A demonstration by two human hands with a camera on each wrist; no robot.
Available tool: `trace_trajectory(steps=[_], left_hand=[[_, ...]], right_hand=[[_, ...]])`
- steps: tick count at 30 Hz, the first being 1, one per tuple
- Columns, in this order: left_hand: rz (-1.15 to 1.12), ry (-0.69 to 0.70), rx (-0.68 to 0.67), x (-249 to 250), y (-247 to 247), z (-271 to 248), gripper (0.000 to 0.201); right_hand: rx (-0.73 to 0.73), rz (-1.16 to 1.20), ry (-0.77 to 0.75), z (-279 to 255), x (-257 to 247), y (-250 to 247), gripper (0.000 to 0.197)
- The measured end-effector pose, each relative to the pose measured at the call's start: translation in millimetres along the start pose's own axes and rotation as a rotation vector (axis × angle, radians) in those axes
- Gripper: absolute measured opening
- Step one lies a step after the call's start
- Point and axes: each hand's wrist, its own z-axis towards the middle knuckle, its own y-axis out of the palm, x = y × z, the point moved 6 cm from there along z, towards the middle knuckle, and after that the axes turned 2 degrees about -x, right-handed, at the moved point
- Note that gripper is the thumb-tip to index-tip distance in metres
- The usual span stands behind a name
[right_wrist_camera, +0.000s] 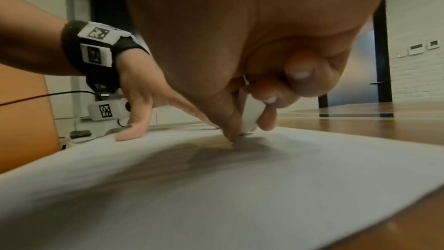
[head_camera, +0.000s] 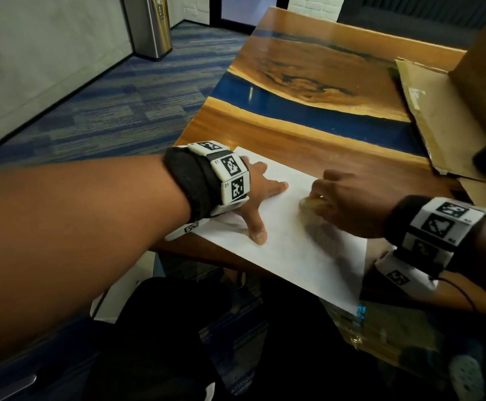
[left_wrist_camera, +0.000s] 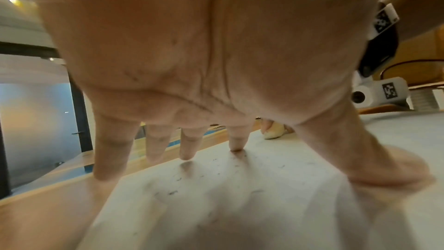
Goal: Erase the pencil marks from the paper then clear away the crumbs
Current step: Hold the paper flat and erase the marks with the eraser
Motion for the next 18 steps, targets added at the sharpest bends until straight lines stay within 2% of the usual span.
trace_trajectory(steps=[4,7,8,10,12,13,14,17,18], left_hand=[[0.046,0.034,0.045,-3.6,-3.8,0.4,0.116],[-0.007,0.023,0.047,-5.9,10.5,-1.2,0.129],[-0.018,0.025,0.055,-5.9,13.8,-1.9,0.132],[-0.048,0.025,0.063,-6.8,16.7,-1.4,0.136],[-0.058,0.022,0.065,-6.4,15.9,-1.0,0.137],[-0.052,0.022,0.065,-6.2,15.6,-0.8,0.138],[-0.046,0.027,0.066,-6.2,15.4,-0.4,0.138],[-0.031,0.035,0.077,-5.7,16.3,1.4,0.139],[-0.031,0.033,0.079,-6.4,16.0,1.3,0.139]], right_hand=[[-0.002,0.016,0.042,6.2,3.8,2.0,0.019],[0.009,-0.016,0.071,4.1,-6.5,-5.6,0.018],[0.014,-0.023,0.035,0.2,-16.2,-7.7,0.016],[0.024,0.028,-0.148,-12.7,-53.5,-10.4,0.019],[-0.035,0.085,-0.345,-25.5,-86.7,-7.4,0.031],[-0.081,0.077,-0.377,-24.4,-86.8,-4.5,0.038],[-0.092,0.057,-0.353,-17.9,-76.6,-4.4,0.041],[0.017,-0.025,-0.114,-1.5,-24.2,-7.2,0.032],[0.039,-0.061,-0.135,-2.1,-24.9,-7.1,0.033]])
